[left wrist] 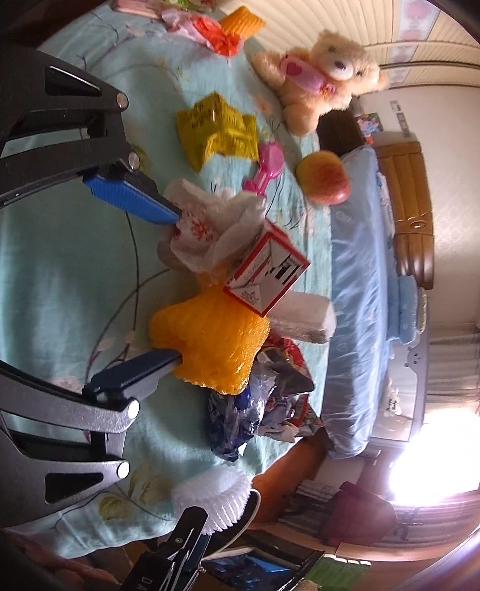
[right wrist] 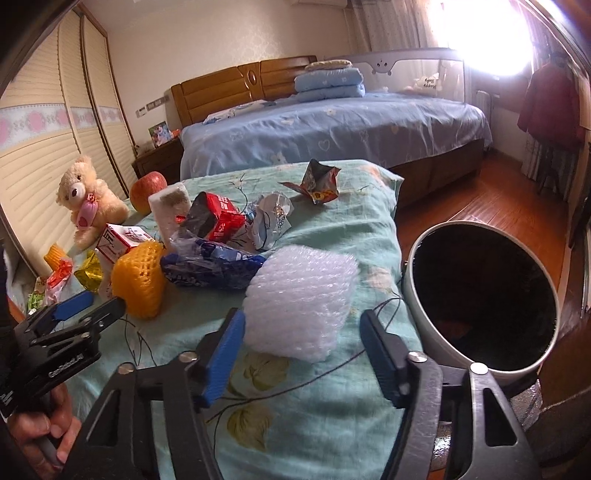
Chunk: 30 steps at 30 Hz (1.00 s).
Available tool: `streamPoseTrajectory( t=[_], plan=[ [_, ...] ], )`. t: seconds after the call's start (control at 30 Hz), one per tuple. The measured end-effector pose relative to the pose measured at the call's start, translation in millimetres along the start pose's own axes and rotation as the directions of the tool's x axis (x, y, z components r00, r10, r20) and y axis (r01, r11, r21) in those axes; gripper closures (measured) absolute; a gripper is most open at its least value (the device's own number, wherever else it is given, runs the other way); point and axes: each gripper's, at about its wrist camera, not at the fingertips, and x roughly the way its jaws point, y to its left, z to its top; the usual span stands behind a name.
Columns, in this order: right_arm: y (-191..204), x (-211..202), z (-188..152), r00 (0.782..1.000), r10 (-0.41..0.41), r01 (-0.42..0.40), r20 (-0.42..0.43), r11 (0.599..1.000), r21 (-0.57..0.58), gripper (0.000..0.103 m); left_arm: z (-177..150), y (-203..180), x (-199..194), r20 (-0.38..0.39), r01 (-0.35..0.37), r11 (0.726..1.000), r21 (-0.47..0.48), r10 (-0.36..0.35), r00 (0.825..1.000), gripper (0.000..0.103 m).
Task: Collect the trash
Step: 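Grasp the white foam net with the right gripper while the left grasps the orange foam net, then carry both foam nets over the bin and open both grippers to drop them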
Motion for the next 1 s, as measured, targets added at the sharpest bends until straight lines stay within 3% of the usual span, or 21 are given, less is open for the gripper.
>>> streamPoseTrajectory(
  t=[0.07, 0.1, 0.13, 0.17, 0.23, 0.53, 1.0],
  plan=[
    [-2.2, 3.9, -0.3, 1.000, 0.013, -0.013, -0.013, 1.000, 0.009, 0.055, 2.1, -0.7, 8.1, -0.023, 0.017, 1.000, -0.002, -0.017, 1.000, 0.051],
    [-2.8, 5.1, -0.5, 1.000, 0.018, -0.018, -0.019, 1.000, 0.012, 0.064, 2.6, -1.3, 10.5, -0.032, 0.027, 1.000, -0.003, -0.027, 0.999, 0.056],
    [-3.4, 5.8, -0.8, 0.999, 0.025, -0.025, -0.025, 1.000, 0.016, 0.071, 2.9, -2.5, 12.5, -0.039, 0.036, 0.999, -0.003, -0.036, 0.999, 0.067],
    [-3.9, 6.7, -1.0, 0.999, 0.031, -0.031, -0.032, 0.999, 0.019, 0.087, 2.6, -4.0, 13.9, -0.044, 0.048, 0.999, 0.002, -0.048, 0.998, 0.082],
    [-4.7, 5.9, -2.0, 0.998, 0.045, -0.044, -0.036, 0.999, 0.023, 0.089, 1.9, -9.0, 12.9, -0.046, 0.059, 0.998, 0.017, -0.058, 0.997, 0.090],
    [-7.9, -14.9, -7.3, 0.999, 0.052, -0.052, -0.005, 0.999, 0.015, 0.095, -12.3, -15.0, -21.3, -0.015, 0.121, 0.993, 0.000, -0.121, 0.992, 0.092],
    [-44.8, -45.1, -9.5, 0.999, 0.001, -0.004, 0.038, 0.997, 0.071, 0.095, -5.2, -70.2, -34.8, -0.005, 0.217, 0.970, 0.108, -0.217, 0.976, 0.092]
  ],
)
